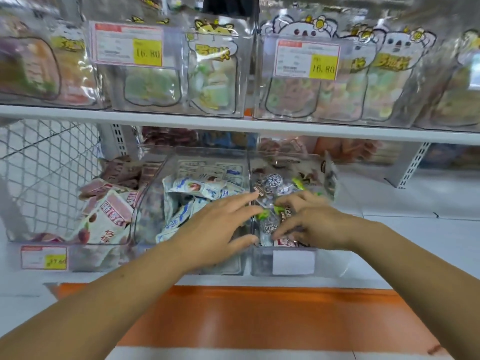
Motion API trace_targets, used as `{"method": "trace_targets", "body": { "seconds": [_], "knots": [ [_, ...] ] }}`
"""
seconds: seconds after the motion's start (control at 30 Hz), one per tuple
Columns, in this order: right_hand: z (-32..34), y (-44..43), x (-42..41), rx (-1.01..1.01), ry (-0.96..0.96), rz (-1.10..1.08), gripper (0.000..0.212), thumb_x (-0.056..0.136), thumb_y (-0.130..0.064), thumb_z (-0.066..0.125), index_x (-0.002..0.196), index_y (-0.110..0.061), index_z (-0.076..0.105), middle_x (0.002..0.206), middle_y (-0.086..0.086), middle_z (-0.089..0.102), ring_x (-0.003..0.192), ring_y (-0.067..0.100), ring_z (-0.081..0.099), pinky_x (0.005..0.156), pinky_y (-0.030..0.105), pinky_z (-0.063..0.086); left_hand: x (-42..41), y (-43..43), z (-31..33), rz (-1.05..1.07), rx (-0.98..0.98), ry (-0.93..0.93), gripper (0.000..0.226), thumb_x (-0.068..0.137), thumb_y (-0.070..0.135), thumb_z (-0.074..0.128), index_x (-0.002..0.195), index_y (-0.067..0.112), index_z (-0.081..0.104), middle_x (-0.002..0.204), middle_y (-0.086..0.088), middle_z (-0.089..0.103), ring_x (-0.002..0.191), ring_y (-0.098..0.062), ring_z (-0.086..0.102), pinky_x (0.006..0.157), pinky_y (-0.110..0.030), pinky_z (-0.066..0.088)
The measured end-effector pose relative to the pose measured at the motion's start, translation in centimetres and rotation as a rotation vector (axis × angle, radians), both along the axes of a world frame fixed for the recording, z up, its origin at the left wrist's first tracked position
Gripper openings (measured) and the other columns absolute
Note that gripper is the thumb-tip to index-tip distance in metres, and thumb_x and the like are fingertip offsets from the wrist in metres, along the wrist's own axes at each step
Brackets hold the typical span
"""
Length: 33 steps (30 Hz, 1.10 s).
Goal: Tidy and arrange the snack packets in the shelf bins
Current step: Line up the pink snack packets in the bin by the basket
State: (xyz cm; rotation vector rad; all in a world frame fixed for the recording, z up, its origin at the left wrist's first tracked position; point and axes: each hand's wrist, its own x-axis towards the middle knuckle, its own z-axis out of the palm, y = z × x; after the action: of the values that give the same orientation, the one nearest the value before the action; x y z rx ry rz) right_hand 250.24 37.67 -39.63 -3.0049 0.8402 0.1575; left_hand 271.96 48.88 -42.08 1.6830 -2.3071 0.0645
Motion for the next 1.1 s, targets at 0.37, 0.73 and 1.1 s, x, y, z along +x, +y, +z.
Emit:
{"method": "trace_targets", "body": {
  "seconds": [0.37,0.73,1.1],
  "knots": [
    [0.0,-0.1,1.7,0.093,0.2,-0.069,0.038,0.094,-0.032,0.057,0.115,-0.064,0.054,0.158,-0.021,-0.016,0.146,0.023,-0.014,0.118,0.048,-0.008,0.3,-0.1,-0.9,0.001,0.007,0.047,0.058,0.093,0.059,0.04,0.146,0.044,0.023,0.157,0.026,-0.003,0.141,-0.008,0.025,0.112,-0.032,0.027],
    [-1.7,-0.9,-0.4,0.201,-0.305,-0.124,0.015,0.083,-0.044,0.07,0.081,-0.057,0.062,0.147,-0.028,0.029,0.141,0.013,0.012,0.117,0.04,0.006,-0.1,0.1,-0.3,0.016,0.057,0.137,0.063,0.09,0.058,0.05,0.147,0.045,0.026,0.156,0.028,0.002,0.143,0.001,0.012,0.117,-0.029,0.018],
    [0.0,0.3,0.8,0.451,-0.835,-0.328,0.005,0.078,-0.034,0.076,0.084,-0.036,0.076,0.124,-0.014,0.055,0.123,0.005,0.045,0.112,0.037,0.03,-1.0,0.2,0.6,0.051,0.085,0.216,0.073,0.087,0.057,0.059,0.149,0.039,0.025,0.157,0.023,0.01,0.142,0.001,0.008,0.116,-0.026,0.013]
  ]
}}
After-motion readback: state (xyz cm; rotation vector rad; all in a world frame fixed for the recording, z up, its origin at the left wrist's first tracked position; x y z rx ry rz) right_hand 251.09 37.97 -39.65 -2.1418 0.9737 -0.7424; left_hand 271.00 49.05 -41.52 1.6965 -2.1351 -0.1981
